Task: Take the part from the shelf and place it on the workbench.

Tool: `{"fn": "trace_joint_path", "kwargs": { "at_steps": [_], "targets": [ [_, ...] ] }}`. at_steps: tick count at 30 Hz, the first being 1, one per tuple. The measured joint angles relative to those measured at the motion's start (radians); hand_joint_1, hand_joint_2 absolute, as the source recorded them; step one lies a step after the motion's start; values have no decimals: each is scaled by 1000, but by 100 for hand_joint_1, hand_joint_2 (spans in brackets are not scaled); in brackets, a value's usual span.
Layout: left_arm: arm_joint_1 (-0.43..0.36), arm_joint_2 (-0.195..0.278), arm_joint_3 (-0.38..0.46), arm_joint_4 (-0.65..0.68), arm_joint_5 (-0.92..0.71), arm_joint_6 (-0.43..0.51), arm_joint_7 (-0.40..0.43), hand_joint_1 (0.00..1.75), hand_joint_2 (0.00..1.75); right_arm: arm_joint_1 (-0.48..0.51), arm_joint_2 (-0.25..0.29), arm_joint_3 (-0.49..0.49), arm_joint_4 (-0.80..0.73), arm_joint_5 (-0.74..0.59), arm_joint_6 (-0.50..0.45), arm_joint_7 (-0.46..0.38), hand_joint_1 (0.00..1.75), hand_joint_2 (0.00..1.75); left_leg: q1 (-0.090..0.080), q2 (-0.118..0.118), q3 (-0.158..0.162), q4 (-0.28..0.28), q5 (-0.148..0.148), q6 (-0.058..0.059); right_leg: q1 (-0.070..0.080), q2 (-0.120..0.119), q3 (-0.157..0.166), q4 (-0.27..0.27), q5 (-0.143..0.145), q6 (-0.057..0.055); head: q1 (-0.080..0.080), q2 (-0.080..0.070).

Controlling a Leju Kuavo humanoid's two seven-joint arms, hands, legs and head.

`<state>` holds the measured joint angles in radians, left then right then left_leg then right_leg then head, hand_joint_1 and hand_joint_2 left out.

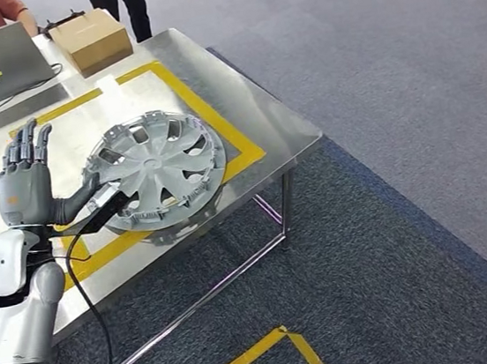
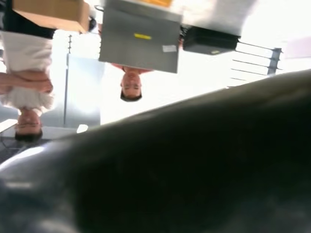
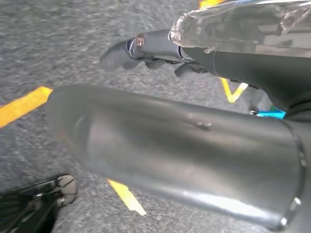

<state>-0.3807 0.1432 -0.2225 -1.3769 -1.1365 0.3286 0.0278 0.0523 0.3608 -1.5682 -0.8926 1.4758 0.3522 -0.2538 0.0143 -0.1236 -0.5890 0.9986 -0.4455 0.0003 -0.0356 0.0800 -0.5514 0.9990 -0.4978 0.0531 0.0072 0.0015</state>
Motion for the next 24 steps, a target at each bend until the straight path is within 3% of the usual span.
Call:
{"fn": "trace_joint_path", "kwargs": {
  "at_steps": [2, 3, 4, 6, 8, 9, 10, 12, 14, 16, 18, 19, 21, 22, 24],
  "targets": [
    [7, 4, 4, 0, -3, 2, 0, 0, 0, 0, 0, 0, -2, 2, 1, -1, 0, 0, 6, -18, -7, -1, 5, -14, 3, -21, 3, -1, 3, -12, -1, 0],
    [10, 7, 6, 0, -5, 2, 0, 0, 0, -1, 0, 0, -4, 2, 1, -2, 0, 0, 6, -5, -11, 7, -1, -19, 3, -33, 4, -3, 5, -20, -2, 0],
    [11, 10, 9, -1, -5, 3, 0, 0, 0, -2, 0, 0, -6, 2, 0, -2, 0, 0, 5, 21, -24, 31, -17, -23, 3, -46, 6, -5, 6, -28, -6, 0],
    [10, 13, 12, -1, -7, 1, 3, 0, 0, 0, -1, 0, -8, 4, -2, -1, 0, 0, 3, 87, -76, 140, -75, -28, 6, -75, 7, -8, 6, -40, -14, 0],
    [15, 14, 13, 0, -10, -2, 5, 0, 0, 2, -1, 0, -8, 6, -5, 0, 0, 0, 3, 111, -134, 261, -121, -31, 10, -105, 7, -8, 3, -44, -17, 0],
    [19, 14, 14, 1, -12, -3, 5, 0, 0, 1, -1, 0, -8, 7, -6, 0, 0, 0, 4, 114, -145, 283, -119, -31, 11, -120, 8, -8, 2, -45, -17, 0],
    [21, 15, 16, 2, -14, -4, 5, 0, 0, 1, -1, 0, -8, 6, -6, 1, 0, 0, 4, 117, -140, 275, -104, -31, 11, -134, 9, -8, 1, -44, -17, 0],
    [23, 16, 18, 2, -15, -4, 5, 0, 0, 0, -1, 0, -8, 6, -6, 1, 0, 0, 3, 128, -95, 190, -50, -28, 12, -155, 13, -7, -3, -42, -17, 0],
    [22, 18, 20, 2, -16, -5, 6, 0, 0, -1, -1, 0, -8, 6, -11, 1, 0, 0, -5, 175, -34, 78, -14, -21, 16, -174, 20, -6, -9, -34, -19, 0],
    [22, 20, 22, 2, -17, -6, 8, 0, 0, -1, -1, 0, -8, 6, -18, 2, 0, 0, -14, 209, -4, 17, -8, -10, 23, -197, 25, -5, -15, -24, -19, 0],
    [30, 24, 28, 2, -20, -8, 12, 0, 0, -3, -1, 0, -9, 6, -23, 3, 0, 0, -16, 190, -8, 13, -11, 2, 25, -220, 30, -6, -21, -14, -18, 0],
    [34, 27, 33, 2, -22, -8, 14, 0, 0, -6, -1, 0, -10, 6, -25, 4, 0, 0, -14, 177, -8, 12, -10, 8, 24, -211, 30, -1, -28, -9, -17, 0],
    [38, 29, 40, 2, -25, -8, 17, 0, 0, -8, -1, 1, -10, 7, -27, 4, 0, 0, -10, 152, -8, 9, -7, 20, 19, -152, 2, 61, -70, 0, -14, 0],
    [40, 29, 43, 2, -26, -8, 18, 0, 0, -8, -1, 0, -10, 7, -29, 6, 0, 0, -9, 139, -9, 9, -6, 25, 17, -115, -29, 124, -102, 1, -12, 0],
    [50, 29, 47, 4, -27, -8, 21, 0, 0, -4, -1, 0, -10, 8, -30, 10, 0, 0, -11, 110, -10, 9, -6, 30, 18, -85, -100, 257, -153, -1, -10, 0]
  ]
}}
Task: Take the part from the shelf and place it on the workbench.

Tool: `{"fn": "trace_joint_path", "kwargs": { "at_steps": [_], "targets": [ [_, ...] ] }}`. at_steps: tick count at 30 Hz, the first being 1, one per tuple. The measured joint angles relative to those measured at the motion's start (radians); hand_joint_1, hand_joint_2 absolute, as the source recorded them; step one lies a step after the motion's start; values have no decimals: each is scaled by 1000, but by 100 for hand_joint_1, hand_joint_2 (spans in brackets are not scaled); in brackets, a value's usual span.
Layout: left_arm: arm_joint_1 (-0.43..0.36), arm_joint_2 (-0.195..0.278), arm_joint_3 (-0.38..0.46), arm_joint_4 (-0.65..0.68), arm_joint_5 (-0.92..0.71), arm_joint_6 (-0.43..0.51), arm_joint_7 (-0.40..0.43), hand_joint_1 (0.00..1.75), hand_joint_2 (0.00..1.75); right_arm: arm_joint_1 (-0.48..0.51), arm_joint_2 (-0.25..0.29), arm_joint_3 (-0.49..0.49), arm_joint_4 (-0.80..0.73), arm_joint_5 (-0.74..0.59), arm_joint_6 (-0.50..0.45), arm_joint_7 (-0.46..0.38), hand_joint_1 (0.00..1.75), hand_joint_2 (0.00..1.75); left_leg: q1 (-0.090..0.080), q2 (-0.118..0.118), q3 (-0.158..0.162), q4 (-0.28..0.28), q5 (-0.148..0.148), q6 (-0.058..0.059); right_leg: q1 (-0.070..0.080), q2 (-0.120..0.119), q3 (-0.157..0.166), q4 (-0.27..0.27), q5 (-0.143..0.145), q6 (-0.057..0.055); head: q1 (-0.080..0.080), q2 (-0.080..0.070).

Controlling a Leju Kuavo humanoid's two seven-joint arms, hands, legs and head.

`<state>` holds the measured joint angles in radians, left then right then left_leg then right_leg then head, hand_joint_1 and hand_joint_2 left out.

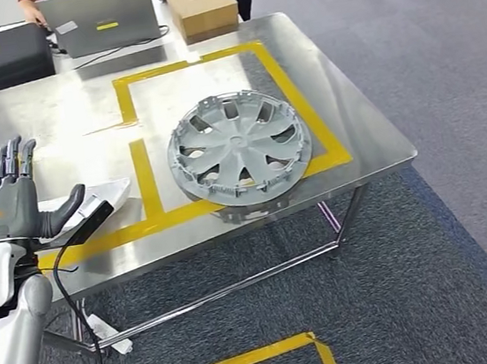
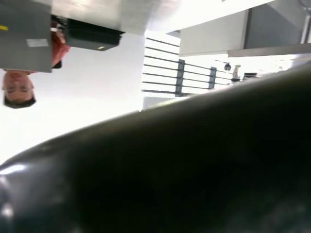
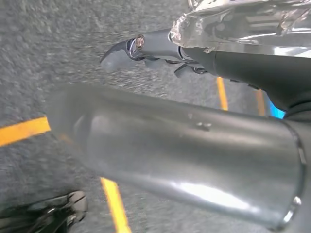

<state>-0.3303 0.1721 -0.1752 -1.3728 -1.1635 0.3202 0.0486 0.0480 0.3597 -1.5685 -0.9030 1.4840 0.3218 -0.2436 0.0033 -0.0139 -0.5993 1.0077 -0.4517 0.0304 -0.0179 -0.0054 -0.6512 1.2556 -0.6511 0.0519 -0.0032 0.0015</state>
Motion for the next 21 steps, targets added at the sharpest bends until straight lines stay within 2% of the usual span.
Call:
{"fn": "trace_joint_path", "kwargs": {
  "at_steps": [1, 2, 3, 4, 5, 6, 7, 8, 9, 10, 11, 12, 13, 14, 15, 16, 17, 18, 19, 21],
  "targets": [
    [7, 1, 4, 2, -1, 0, 1, 0, 0, 1, 0, 0, 0, 0, -1, 2, 0, 0, -2, -16, 0, 0, 0, 1, 1, 3, -21, 30, 0, -3, 0, 0],
    [13, 2, 9, 4, -1, 0, 2, 0, 0, 2, 0, 0, 0, 1, -1, 2, 0, 0, -3, -32, 1, 1, 0, 1, 3, 5, -25, 22, 19, -6, 0, 0],
    [18, 4, 15, 6, -2, 1, 3, 0, 0, 2, 0, 0, 0, 0, 0, 1, 0, 0, -4, -48, 3, 1, 0, 1, 4, 12, -10, -24, 57, -12, 1, 0],
    [21, 6, 21, 7, -3, 1, 6, 0, 0, 2, 0, 0, 0, 0, 2, 0, 0, 0, -4, -63, 4, 2, -1, 0, 6, 28, 17, -93, 100, -19, 1, 0],
    [24, 9, 27, 8, -3, 1, 8, 0, 0, 2, 0, 0, 0, 0, 4, -1, 0, 0, -6, -77, 5, 2, -1, -2, 5, 52, 45, -159, 130, -26, 0, 0],
    [27, 12, 33, 9, -4, 1, 11, 0, 0, 2, 0, 0, 0, -1, 7, -2, 0, 0, -6, -90, 3, 4, -1, -5, 4, 72, 70, -210, 148, -31, 0, 0],
    [31, 17, 40, 11, -5, 1, 15, 0, 0, 2, 0, 0, -1, -1, 11, -2, 0, 0, -4, -102, 0, 4, 0, -10, 4, 86, 85, -237, 151, -34, -1, 0],
    [38, 22, 48, 13, -7, 2, 17, 0, 0, 2, 0, -1, -2, -1, 14, -1, 0, 0, -2, -114, -3, 3, 2, -17, 5, 86, 92, -244, 147, -36, -1, 0],
    [45, 28, 56, 16, -8, 2, 19, 0, 0, 2, 0, 0, -2, -1, 15, -1, 0, 0, 1, -126, -6, 1, 5, -25, 5, 76, 97, -250, 148, -38, -1, 0],
    [54, 35, 65, 19, -10, 3, 20, 0, 0, 1, 0, 0, -3, -1, 16, 0, 0, 0, 2, -122, -7, 2, 4, -31, 4, 65, 100, -254, 150, -42, -1, 0],
    [59, 42, 74, 22, -11, 3, 20, 0, 0, 0, 0, 0, -4, -1, 17, 0, 0, 0, 1, -102, -12, 13, -5, -37, 3, 53, 104, -260, 152, -47, -3, 0],
    [61, 47, 81, 25, -12, 4, 21, 0, 0, 0, 0, 0, -5, -1, 17, 0, 0, 0, -1, -73, -26, 42, -24, -43, 1, 39, 108, -265, 154, -52, -7, 0],
    [62, 50, 85, 29, -15, 4, 23, 0, 0, 0, 0, 0, -5, -1, 18, 0, 0, 0, 0, -38, -50, 91, -51, -49, 1, 24, 111, -268, 154, -56, -10, 0],
    [64, 52, 89, 33, -19, 4, 26, 0, 0, 1, 0, 0, -6, -1, 18, 1, 0, 0, 2, -14, -82, 154, -81, -55, 2, 9, 112, -268, 152, -59, -13, 0],
    [68, 54, 93, 39, -24, 4, 30, 0, 0, 2, 0, 0, -5, -1, 19, 2, 0, 0, 5, -2, -114, 216, -105, -60, 3, -6, 113, -268, 150, -61, -14, 0],
    [74, 56, 97, 46, -29, 4, 34, 0, 0, 2, 0, 0, -5, -1, 20, 4, 0, 0, 8, 3, -135, 255, -113, -64, 3, -21, 114, -268, 147, -61, -14, 0],
    [80, 61, 103, 54, -32, 5, 38, 0, 0, 2, 0, 0, -5, -1, 20, 6, 0, 0, 11, 6, -137, 258, -101, -66, 3, -36, 116, -268, 145, -60, -14, 0],
    [84, 67, 111, 63, -35, 5, 42, 0, 0, 2, 0, 0, -5, -2, 21, 8, 0, 0, 13, 11, -119, 222, -73, -68, 3, -49, 119, -268, 142, -58, -14, 0],
    [88, 74, 120, 71, -38, 7, 45, 0, 0, 1, 0, 0, -5, -2, 21, 10, 0, 0, 13, 24, -83, 158, -36, -67, 3, -61, 123, -268, 139, -55, -14, 0],
    [91, 87, 143, 86, -42, 13, 48, 0, 0, 1, 0, 0, -5, -4, 23, 13, 0, 0, 5, 66, -18, 39, 3, -60, 9, -84, 133, -267, 130, -46, -14, 0]
  ]
}}
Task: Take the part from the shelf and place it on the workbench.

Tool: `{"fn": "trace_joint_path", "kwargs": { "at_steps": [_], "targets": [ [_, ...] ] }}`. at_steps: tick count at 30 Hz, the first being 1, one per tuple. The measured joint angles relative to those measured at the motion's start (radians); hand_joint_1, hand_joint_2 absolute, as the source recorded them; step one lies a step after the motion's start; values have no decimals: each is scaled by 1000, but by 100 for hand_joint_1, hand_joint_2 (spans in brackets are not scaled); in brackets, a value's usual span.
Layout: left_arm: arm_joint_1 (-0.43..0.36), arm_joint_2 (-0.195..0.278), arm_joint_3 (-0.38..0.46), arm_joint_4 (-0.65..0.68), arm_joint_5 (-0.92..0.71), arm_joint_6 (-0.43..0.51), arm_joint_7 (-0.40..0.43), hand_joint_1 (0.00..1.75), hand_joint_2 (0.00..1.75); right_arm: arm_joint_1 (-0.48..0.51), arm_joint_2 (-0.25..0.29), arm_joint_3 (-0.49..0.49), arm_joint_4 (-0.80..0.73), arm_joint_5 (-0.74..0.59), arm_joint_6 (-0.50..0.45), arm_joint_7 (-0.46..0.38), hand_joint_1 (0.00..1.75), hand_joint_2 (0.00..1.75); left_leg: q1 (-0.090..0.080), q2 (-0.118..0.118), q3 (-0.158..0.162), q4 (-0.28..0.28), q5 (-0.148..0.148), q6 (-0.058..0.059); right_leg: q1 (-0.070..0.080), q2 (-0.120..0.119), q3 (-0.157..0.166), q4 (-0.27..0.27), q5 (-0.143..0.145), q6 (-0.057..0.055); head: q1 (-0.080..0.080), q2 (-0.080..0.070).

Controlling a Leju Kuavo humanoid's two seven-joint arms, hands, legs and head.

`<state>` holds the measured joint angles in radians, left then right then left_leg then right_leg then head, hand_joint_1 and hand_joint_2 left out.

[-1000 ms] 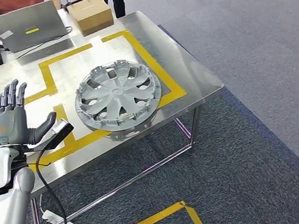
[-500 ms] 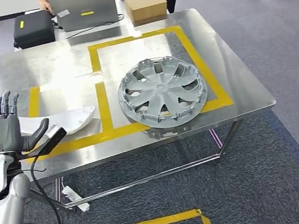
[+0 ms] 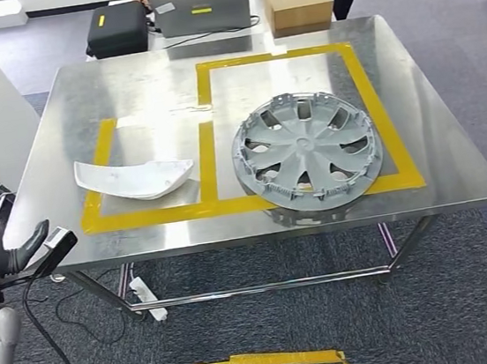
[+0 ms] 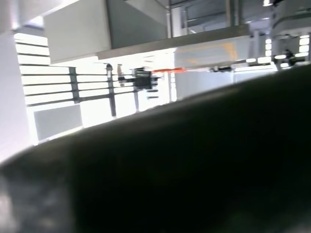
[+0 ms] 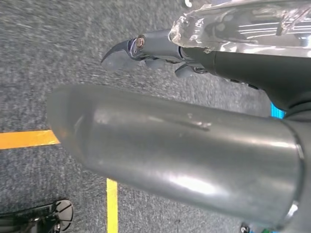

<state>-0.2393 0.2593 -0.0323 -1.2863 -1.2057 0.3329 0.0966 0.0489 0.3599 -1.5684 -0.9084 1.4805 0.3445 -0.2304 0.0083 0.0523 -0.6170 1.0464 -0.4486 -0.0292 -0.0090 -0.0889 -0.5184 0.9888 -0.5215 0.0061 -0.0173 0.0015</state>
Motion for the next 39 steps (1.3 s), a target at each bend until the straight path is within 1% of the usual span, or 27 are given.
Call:
{"fn": "trace_joint_path", "kwargs": {
  "at_steps": [2, 4, 6, 8, 9, 10, 11, 12, 13, 15, 17, 19, 20, 21, 23, 24, 25, 26, 27, 28, 30, 32, 33, 34, 35, 37, 39],
  "targets": [
    [6, 9, 22, 14, -1, 7, 1, 0, 0, -1, 0, 0, 0, -1, 2, 2, 0, 0, -8, 14, 19, -39, -2, 14, 6, -21, 7, 0, -8, 10, 0, 0],
    [16, 17, 39, 25, -1, 9, 1, 0, 0, -4, 0, 0, 0, -1, 2, 3, 0, 0, -6, -12, 17, -42, 0, 28, 5, -37, 12, -2, -16, 20, 0, 0],
    [23, 26, 56, 37, -2, 11, 4, 0, 0, -8, 0, 1, 0, -1, 2, 4, 0, 0, 0, -34, 18, -46, 2, 39, 1, 6, -3, 36, -45, 30, 3, 0],
    [27, 30, 73, 54, -2, 15, 8, 0, 0, -9, 0, 1, 0, 0, 4, 5, 0, 0, 2, -56, 19, -47, 2, 47, -1, 69, -62, 159, -108, 34, 8, 0],
    [31, 31, 80, 65, -2, 17, 9, 0, 0, -8, 0, 0, 0, 0, 5, 6, 0, 0, 2, -69, 19, -47, 1, 49, -1, 81, -100, 232, -137, 34, 9, 0],
    [36, 31, 85, 74, -2, 19, 9, 0, 0, -7, 0, 0, 0, 0, 5, 6, 0, 0, 1, -82, 19, -47, 0, 50, -1, 85, -130, 284, -150, 33, 10, 0],
    [40, 32, 90, 81, -2, 21, 9, 0, 0, -6, 0, 0, 0, 1, 5, 6, 0, 0, 0, -97, 19, -47, 0, 50, 0, 87, -145, 300, -143, 30, 10, 0],
    [43, 32, 94, 88, -2, 21, 9, 0, 0, -6, 0, 0, 0, 1, 5, 6, 0, 0, 0, -112, 21, -47, 0, 50, 0, 91, -140, 275, -115, 27, 10, 0],
    [44, 33, 99, 93, -2, 21, 10, 0, 0, -6, 0, 0, 0, 1, 5, 6, 0, 0, -1, -127, 23, -46, 0, 49, 0, 99, -118, 218, -74, 23, 11, 0],
    [46, 36, 110, 104, 0, 22, 15, 0, 0, -8, 0, 0, -1, 1, 6, 7, 0, 0, 0, -154, 24, -45, -1, 45, -4, 154, -59, 82, -7, 12, 10, 0],
    [57, 40, 127, 120, 8, 27, 21, 0, 0, -8, 0, -1, -1, 0, 7, 8, 0, 0, 4, -178, 17, -45, 2, 33, -6, 197, -26, 18, 8, 7, 10, 0],
    [79, 48, 154, 141, 25, 35, 23, 0, 0, -9, 0, -1, -2, -1, 7, 11, 0, 0, 9, -200, 12, -48, 6, 17, -5, 182, -19, 10, 7, 2, 11, 0],
    [92, 52, 170, 153, 33, 40, 21, 0, 0, -10, 0, -1, -3, -2, 7, 13, 0, 0, 8, -192, 10, -44, 2, 10, -6, 170, -15, 5, 9, -3, 9, 0],
    [102, 54, 188, 167, 40, 46, 19, 0, 0, -10, 0, -1, -3, -3, 6, 14, 0, 0, 7, -168, 2, -25, -10, 4, -8, 155, -10, 0, 10, -9, 7, 0],
    [118, 53, 222, 201, 52, 54, 13, 0, 0, -10, 0, -1, -4, -8, 5, 20, 0, 0, 4, -99, -45, 71, -64, -5, -8, 121, -3, -7, 9, -18, 1, 0],
    [127, 50, 238, 220, 57, 56, 7, 0, 0, -9, 0, -1, -4, -11, 5, 23, 0, 0, 5, -77, -79, 138, -94, -10, -7, 104, -1, -8, 7, -21, -1, 0],
    [140, 45, 254, 240, 64, 58, -1, 0, 0, -10, 1, -1, -4, -13, 4, 26, 0, 0, 7, -67, -108, 194, -114, -13, -6, 88, 1, -7, 4, -22, -1, 0],
    [156, 40, 270, 259, 69, 60, -9, 0, 0, -10, 1, -1, -4, -15, 4, 29, 0, 0, 10, -62, -122, 223, -116, -15, -6, 73, 3, -7, 1, -22, -1, 0],
    [169, 35, 286, 276, 72, 62, -16, 0, 0, -11, 1, -1, -4, -17, 4, 31, 0, 0, 11, -59, -117, 213, -100, -16, -5, 57, 6, -7, -2, -20, -1, 0],
    [179, 31, 299, 291, 73, 62, -21, 0, 0, -12, 1, -1, -4, -17, 4, 33, 0, 0, 12, -52, -91, 166, -68, -16, -5, 41, 10, -7, -6, -18, -1, 0],
    [188, 24, 320, 319, 65, 58, -25, 0, 0, -14, 1, 0, -4, -19, 3, 37, 0, 0, 6, -3, -15, 32, -12, -10, 0, 11, 23, -6, -18, -10, -2, 0],
    [199, 12, 339, 354, 45, 56, -37, 0, 0, -16, 1, 0, -5, -23, 3, 40, 0, 0, -2, 32, 25, -37, -1, 4, 7, -13, 32, -7, -30, 2, 0, 0],
    [210, -1, 350, 377, 36, 58, -49, 0, 0, -17, 1, 0, -7, -26, 7, 43, 0, 0, -6, 30, 27, -41, -7, 12, 9, -24, 38, -9, -34, 8, 0, 0],
    [223, -16, 364, 407, 28, 65, -64, 0, 0, -18, 1, 0, -11, -30, 13, 45, 0, 0, -6, 15, 27, -42, -7, 19, 8, -34, 45, -11, -38, 14, 2, 0],
    [236, -34, 380, 439, 20, 75, -79, 0, 0, -18, 1, 0, -17, -34, 20, 48, 0, 0, -5, 4, 29, -44, -7, 24, 6, -32, 50, -10, -45, 20, 2, 0],
    [251, -68, 410, 507, 6, 103, -103, 0, 0, -18, 1, 0, -28, -43, 31, 52, 0, 0, 0, -20, 30, -47, -5, 35, 3, 14, 32, 40, -83, 29, 7, 0],
    [255, -98, 434, 578, 1, 113, -116, 0, 0, -16, 1, 0, -32, -50, 33, 55, 0, 0, 2, -46, 29, -48, -6, 44, 1, 71, -33, 172, -149, 31, 12, 0]
  ]
}}
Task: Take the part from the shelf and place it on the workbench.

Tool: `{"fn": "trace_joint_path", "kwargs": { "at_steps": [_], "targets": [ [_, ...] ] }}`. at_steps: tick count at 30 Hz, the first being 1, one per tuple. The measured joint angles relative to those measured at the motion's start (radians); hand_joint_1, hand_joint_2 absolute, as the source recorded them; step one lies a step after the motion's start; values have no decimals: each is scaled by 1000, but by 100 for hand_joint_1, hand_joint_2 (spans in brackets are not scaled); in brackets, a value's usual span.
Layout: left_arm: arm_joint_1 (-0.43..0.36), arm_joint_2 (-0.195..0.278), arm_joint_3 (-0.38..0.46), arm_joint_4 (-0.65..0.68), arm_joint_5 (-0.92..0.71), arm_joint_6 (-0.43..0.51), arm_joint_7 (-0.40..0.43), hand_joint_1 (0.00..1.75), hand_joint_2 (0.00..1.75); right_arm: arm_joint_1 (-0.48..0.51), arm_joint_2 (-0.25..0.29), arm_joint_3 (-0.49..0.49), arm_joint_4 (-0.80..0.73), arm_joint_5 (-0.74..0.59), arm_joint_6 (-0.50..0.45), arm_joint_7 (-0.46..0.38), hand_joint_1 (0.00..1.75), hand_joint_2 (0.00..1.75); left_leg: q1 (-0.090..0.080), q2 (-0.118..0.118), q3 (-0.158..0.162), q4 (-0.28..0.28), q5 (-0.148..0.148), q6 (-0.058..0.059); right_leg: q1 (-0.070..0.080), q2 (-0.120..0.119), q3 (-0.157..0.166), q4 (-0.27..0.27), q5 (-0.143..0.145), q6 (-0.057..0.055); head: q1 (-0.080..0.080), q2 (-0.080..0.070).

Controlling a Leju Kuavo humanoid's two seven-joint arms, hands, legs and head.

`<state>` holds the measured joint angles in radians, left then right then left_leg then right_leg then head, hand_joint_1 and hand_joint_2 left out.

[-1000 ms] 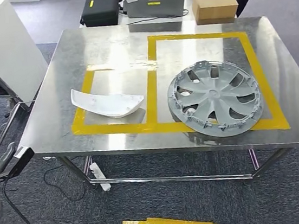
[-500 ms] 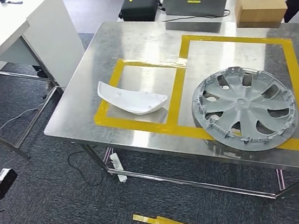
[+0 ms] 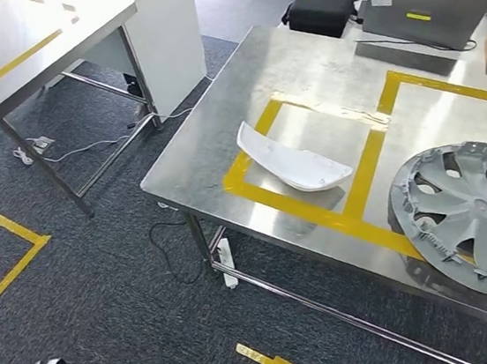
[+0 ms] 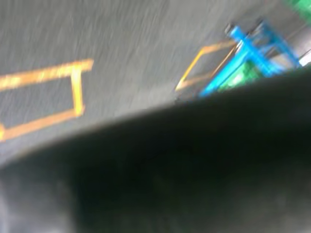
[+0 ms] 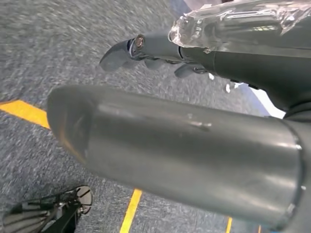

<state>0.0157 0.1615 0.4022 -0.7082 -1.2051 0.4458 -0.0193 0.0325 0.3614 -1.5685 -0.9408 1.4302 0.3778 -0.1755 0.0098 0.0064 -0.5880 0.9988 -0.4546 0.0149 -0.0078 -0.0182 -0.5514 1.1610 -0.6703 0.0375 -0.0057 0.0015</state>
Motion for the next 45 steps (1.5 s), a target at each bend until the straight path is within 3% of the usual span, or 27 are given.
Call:
{"fn": "trace_joint_path", "kwargs": {
  "at_steps": [1, 2, 3, 5, 7, 9, 11, 13, 15, 17, 18, 19, 20, 22, 24, 26, 28, 30, 32, 33, 34, 35, 37, 39, 41, 43, 45],
  "targets": [
    [2, -13, 14, 41, 0, -5, -5, 0, 0, 1, 0, 0, 0, -3, -2, 3, 0, 0, -1, -14, 0, 0, -1, 3, 0, 11, -37, 68, -23, -1, 1, 0],
    [6, -26, 31, 87, 1, -10, -9, 0, 0, 1, 0, 0, -1, -6, -6, 7, 0, 0, -3, -28, 1, 0, -1, 4, 0, 15, -63, 109, -28, -2, 1, 0],
    [12, -38, 51, 132, 1, -14, -14, 0, 0, 1, 0, 0, -1, -10, -10, 11, 0, 0, -4, -41, 3, 0, -2, 5, 0, 17, -71, 111, -11, -5, 2, 0],
    [26, -62, 85, 207, 1, -14, -20, 0, 0, 0, 0, 0, 0, -14, -17, 18, 0, 0, -6, -69, 7, 1, -3, 5, 1, 35, -35, 4, 69, -13, 2, 0],
    [32, -83, 107, 258, 1, -13, -22, 0, 0, -1, 0, -1, 0, -18, -22, 20, 0, 0, -7, -99, 6, 2, -3, 1, -1, 83, 15, -123, 125, -25, 2, 0],
    [32, -97, 123, 296, -1, -28, -16, 0, 0, -4, 0, -1, 1, -28, -27, 27, 0, 0, -3, -127, 0, 3, 0, -11, 1, 106, 32, -167, 131, -33, 2, 0],
    [35, -112, 138, 332, -12, -65, 15, 0, 0, -10, 0, 0, 3, -43, -38, 37, 0, 0, 1, -142, -4, 2, 3, -25, 2, 83, 43, -175, 135, -40, 2, 0],
    [40, -135, 149, 368, -27, -117, 70, 0, 0, -14, 1, 0, 9, -54, -57, 43, 0, 0, -2, -99, -19, 38, -23, -35, -2, 57, 57, -186, 143, -49, -2, 0],
    [41, -169, 163, 393, -21, -169, 116, 0, 0, -14, 2, 0, 20, -57, -75, 48, 0, 0, -3, -38, -73, 152, -89, -45, -3, 26, 62, -192, 145, -55, -7, 0],
    [44, -205, 186, 405, -4, -215, 134, 0, 0, -16, 3, 0, 35, -52, -86, 50, 0, 0, 3, -19, -129, 267, -134, -52, -2, -8, 63, -191, 141, -55, -8, 0],
    [48, -221, 198, 408, -1, -236, 134, 0, 0, -18, 3, 0, 42, -48, -91, 49, 0, 0, 5, -16, -135, 282, -130, -55, -2, -24, 62, -191, 138, -54, -8, 0],
    [53, -234, 210, 408, -6, -256, 132, 0, 0, -20, 3, 0, 48, -44, -95, 48, 0, 0, 7, -12, -120, 258, -109, -56, -2, -38, 63, -191, 135, -53, -8, 0],
    [57, -246, 221, 407, -18, -275, 127, 0, 0, -22, 3, 0, 54, -40, -98, 46, 0, 0, 8, -1, -85, 200, -78, -56, -2, -52, 66, -191, 131, -50, -8, 0],
    [63, -264, 235, 402, -55, -304, 112, 0, 0, -26, 3, 0, 63, -35, -101, 40, 0, 0, 5, 49, -2, 64, -31, -47, 1, -75, 79, -190, 118, -40, -7, 0],
    [64, -278, 241, 398, -89, -317, 99, 0, 0, -30, 3, 0, 68, -32, -101, 34, 0, 0, -1, 75, 35, 3, -23, -33, 5, -96, 91, -190, 108, -27, -1, 0],
    [67, -287, 244, 397, -111, -320, 88, 0, 0, -35, 3, 0, 71, -32, -101, 30, 0, 0, -3, 52, 35, -2, -23, -19, 2, -112, 104, -193, 102, -15, 3, 0],
    [71, -292, 246, 396, -135, -316, 72, 0, 0, -38, 3, 1, 74, -38, -101, 26, 0, 0, 0, 31, 36, -10, -17, -6, -2, -71, 99, -165, 76, -4, 6, 0],
    [71, -293, 246, 395, -159, -305, 46, 0, 0, -36, 3, 1, 78, -48, -101, 22, 0, 0, 2, 7, 34, -13, -13, 2, -6, -6, 44, -53, 15, 1, 10, 0],
    [68, -292, 247, 395, -178, -292, 26, 0, 0, -33, 3, 0, 83, -59, -101, 22, 0, 0, 0, -21, 33, -13, -13, 4, -7, 15, -27, 81, -31, 2, 10, 0],
    [67, -292, 248, 396, -186, -288, 20, 0, 0, -32, 3, 0, 85, -63, -102, 23, 0, 0, 0, -37, 33, -13, -13, 4, -7, 17, -47, 107, -25, 2, 10, 0],
    [66, -292, 249, 397, -192, -285, 18, 0, 0, -32, 3, 0, 86, -65, -102, 25, 0, 0, 0, -52, 35, -12, -14, 3, -8, 18, -48, 90, 3, 3, 10, 0],
    [66, -292, 250, 398, -197, -283, 17, 0, 0, -32, 3, 0, 87, -67, -103, 27, 0, 0, 1, -67, 37, -11, -15, 1, -10, 24, -32, 36, 46, 3, 10, 0],
    [62, -292, 254, 399, -204, -282, 20, 0, 0, -32, 3, 0, 90, -69, -104, 32, 0, 0, 1, -96, 38, -6, -18, -7, -19, 69, 18, -96, 114, 4, 11, 0],
    [57, -291, 259, 401, -212, -283, 31, 0, 0, -32, 3, 0, 93, -68, -106, 39, 0, 0, 0, -121, 31, -2, -16, -20, -22, 103, 40, -154, 126, 0, 11, 0],
    [55, -291, 265, 404, -218, -286, 45, 0, 0, -33, 3, 0, 95, -68, -108, 46, 0, 0, 4, -143, 23, -2, -11, -34, -19, 88, 44, -155, 126, -14, 11, 0],
    [56, -290, 271, 407, -224, -290, 57, 0, 0, -35, 3, 0, 96, -68, -110, 50, 0, 0, 4, -109, 9, 21, -27, -42, -17, 62, 50, -159, 132, -31, 7, 0],
    [51, -289, 278, 408, -229, -296, 63, 0, 0, -33, 2, 0, 97, -66, -112, 53, 0, 0, 1, -44, -38, 119, -84, -47, -13, 30, 50, -162, 135, -44, 0, 0]
  ]
}}
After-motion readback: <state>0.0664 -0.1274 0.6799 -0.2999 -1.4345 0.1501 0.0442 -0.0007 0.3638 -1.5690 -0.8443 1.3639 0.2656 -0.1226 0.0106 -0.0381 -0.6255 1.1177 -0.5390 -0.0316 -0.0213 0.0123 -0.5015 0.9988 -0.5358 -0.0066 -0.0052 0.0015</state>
